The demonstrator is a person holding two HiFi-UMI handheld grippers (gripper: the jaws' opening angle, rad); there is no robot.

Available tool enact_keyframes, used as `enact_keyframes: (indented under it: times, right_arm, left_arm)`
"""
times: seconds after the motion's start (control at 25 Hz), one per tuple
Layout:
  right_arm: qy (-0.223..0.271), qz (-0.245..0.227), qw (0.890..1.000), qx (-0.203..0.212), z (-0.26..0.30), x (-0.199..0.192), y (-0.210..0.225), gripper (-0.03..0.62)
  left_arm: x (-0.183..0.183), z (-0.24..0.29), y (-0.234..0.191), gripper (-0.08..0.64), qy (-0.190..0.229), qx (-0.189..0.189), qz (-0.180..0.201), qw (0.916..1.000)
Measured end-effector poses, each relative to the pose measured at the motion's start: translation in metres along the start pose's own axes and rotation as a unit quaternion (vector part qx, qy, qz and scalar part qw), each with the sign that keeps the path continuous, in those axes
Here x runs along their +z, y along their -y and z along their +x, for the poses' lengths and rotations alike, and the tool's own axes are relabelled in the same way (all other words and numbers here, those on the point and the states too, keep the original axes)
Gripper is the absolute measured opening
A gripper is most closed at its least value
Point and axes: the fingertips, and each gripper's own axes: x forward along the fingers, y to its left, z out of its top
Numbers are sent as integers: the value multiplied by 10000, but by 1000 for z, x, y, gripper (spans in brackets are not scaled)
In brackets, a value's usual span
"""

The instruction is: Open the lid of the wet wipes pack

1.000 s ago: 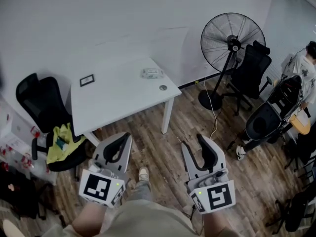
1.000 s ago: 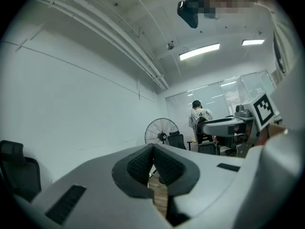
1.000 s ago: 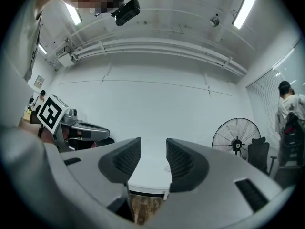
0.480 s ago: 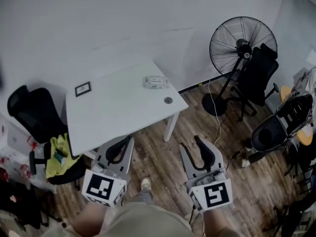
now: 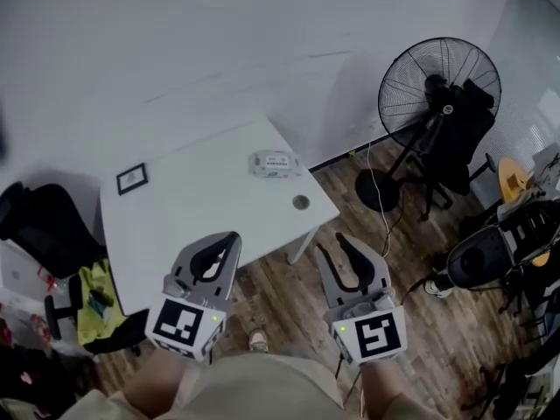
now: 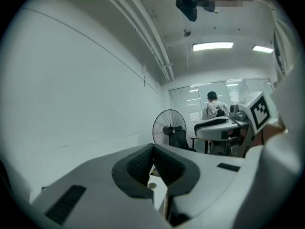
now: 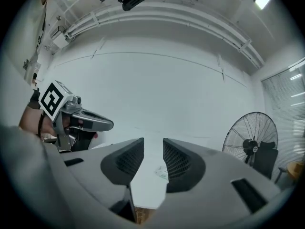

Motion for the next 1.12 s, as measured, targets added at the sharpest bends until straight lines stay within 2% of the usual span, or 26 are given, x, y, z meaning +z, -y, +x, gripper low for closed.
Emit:
enact_keyframes:
  times: [0.32, 0.52, 0.8, 1.12]
  right_arm:
    - [-544, -350, 9978, 142, 64, -26, 26, 141]
    - [-477, -283, 9984, 132, 106, -38, 59, 129]
    - [-803, -315, 9933, 771, 182, -76, 94, 127]
    - [-1142, -381, 9790, 1643, 270, -112, 140, 121]
  left_arm:
    - [-12, 53, -36, 21, -135, -59, -127, 9998]
    - [-23, 87, -60, 21, -340, 163, -139, 9992]
    - [-42, 149, -94, 21, -684, 624, -177, 9955]
    - [-60, 238, -130, 21, -1070, 1137, -209, 9875]
